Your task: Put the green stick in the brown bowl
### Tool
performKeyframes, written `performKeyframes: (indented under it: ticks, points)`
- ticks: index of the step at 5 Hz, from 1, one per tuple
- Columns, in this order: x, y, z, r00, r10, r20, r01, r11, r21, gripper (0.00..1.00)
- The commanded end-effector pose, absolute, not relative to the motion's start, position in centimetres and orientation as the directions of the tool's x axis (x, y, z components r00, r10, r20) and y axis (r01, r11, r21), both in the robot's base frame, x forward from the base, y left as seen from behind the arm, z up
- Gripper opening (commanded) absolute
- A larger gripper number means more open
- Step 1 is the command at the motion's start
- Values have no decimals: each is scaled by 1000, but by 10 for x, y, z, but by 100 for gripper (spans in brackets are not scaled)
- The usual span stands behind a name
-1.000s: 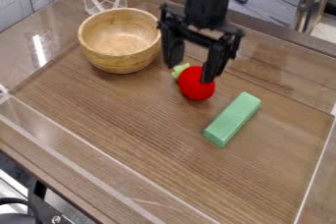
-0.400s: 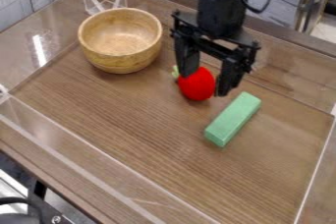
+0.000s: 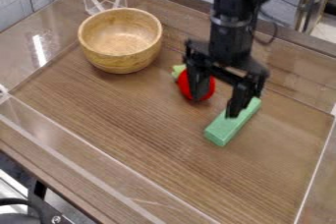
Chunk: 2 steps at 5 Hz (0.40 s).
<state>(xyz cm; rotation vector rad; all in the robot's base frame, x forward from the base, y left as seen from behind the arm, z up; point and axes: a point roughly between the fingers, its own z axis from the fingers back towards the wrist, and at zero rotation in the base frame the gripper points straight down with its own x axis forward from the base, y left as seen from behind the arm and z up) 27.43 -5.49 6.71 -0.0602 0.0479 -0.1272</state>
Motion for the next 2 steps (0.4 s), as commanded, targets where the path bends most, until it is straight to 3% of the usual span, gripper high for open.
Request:
performKeyframes:
  ticks: [1, 2]
  points:
    - [284, -61, 51, 984, -179, 22, 181, 981, -65, 100]
    - [285, -73, 39, 978, -206, 47, 209, 975, -72, 100]
